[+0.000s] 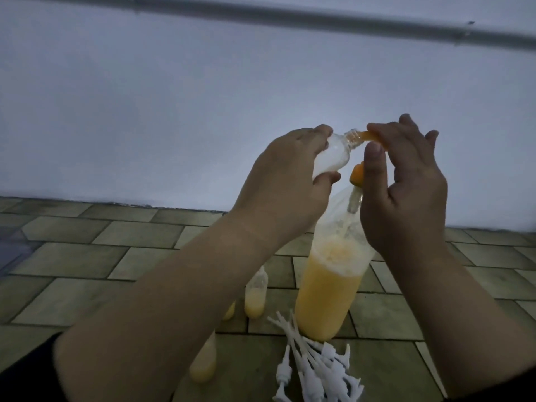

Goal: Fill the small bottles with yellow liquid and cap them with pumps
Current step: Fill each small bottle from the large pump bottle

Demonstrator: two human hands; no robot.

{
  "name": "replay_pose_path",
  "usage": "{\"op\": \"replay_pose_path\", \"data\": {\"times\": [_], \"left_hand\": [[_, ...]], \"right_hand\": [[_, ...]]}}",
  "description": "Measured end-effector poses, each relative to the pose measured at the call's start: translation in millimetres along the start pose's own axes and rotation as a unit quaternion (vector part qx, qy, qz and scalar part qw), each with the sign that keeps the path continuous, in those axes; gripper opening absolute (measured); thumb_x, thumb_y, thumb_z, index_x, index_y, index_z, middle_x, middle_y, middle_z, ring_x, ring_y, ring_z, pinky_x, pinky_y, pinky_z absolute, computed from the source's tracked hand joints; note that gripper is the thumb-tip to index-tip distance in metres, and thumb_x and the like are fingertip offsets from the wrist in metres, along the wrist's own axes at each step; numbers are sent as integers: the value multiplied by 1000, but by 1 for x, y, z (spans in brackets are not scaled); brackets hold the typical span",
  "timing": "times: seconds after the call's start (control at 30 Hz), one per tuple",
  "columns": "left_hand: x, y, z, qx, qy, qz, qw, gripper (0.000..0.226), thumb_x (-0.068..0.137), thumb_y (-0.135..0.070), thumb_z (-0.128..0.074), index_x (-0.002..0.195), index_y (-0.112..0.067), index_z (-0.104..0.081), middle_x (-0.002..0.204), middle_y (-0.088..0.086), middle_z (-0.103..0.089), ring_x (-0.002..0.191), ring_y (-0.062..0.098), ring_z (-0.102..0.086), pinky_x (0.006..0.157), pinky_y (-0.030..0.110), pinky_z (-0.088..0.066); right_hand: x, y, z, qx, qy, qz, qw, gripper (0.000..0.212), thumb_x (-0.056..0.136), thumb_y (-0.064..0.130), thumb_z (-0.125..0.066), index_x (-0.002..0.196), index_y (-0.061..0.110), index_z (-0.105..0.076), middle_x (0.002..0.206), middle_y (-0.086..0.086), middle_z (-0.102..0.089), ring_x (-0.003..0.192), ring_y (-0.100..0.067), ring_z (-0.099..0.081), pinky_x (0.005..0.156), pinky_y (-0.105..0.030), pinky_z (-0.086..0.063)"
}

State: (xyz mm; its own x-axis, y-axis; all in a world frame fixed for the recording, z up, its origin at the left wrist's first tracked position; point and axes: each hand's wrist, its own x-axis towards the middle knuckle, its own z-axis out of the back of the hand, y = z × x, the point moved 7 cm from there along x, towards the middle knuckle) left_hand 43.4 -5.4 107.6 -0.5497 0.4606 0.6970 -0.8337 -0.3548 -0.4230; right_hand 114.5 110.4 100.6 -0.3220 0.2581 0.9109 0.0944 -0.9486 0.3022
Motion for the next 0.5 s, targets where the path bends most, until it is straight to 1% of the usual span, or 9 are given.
{"op": "replay_pose_path", "data": {"times": [0.07,0.17,0.27,0.4,0.5], "left_hand": [[-3,2,-5,-11,1,7,1000,53,87,-26,-65,135,-18,-46,131,-3,-56,112,14,-55,95,24,-44],[-9,7,-12,-20,16,14,1000,53,87,-24,-64,136,-16,-46,131,-1,-56,114,16,-53,96,30,-47],[-8,9,-10,-29,20,24,999,52,87,-24,-64,136,-18,-46,131,-2,-55,114,14,-52,96,27,-45],[0,2,-4,-20,10,13,1000,52,87,-24,-64,135,-19,-46,130,-3,-55,114,14,-52,97,28,-44],[-2,4,-6,-26,4,11,1000,52,87,-24,-64,136,-18,-46,132,-3,-55,115,14,-52,98,28,-45]], "right_hand": [[-6,-4,-3,14,-8,-8,1000,41,99,31,-32,120,8,-58,123,-6,-59,130,-16,-41,117,-28,-9],[-15,-6,-10,9,3,-15,1000,39,99,29,-32,119,7,-57,121,-7,-59,124,-21,-49,117,-27,-9],[-14,-3,-9,-6,20,-6,1000,44,99,32,-29,121,6,-56,123,-9,-57,124,-21,-47,117,-27,-9],[-2,3,-2,-15,0,1,1000,47,99,34,-28,122,6,-57,125,-9,-58,133,-22,-39,117,-26,-8],[-6,0,-6,-8,-8,-5,1000,44,99,33,-29,123,7,-55,126,-7,-57,132,-22,-41,117,-30,-9]]}}
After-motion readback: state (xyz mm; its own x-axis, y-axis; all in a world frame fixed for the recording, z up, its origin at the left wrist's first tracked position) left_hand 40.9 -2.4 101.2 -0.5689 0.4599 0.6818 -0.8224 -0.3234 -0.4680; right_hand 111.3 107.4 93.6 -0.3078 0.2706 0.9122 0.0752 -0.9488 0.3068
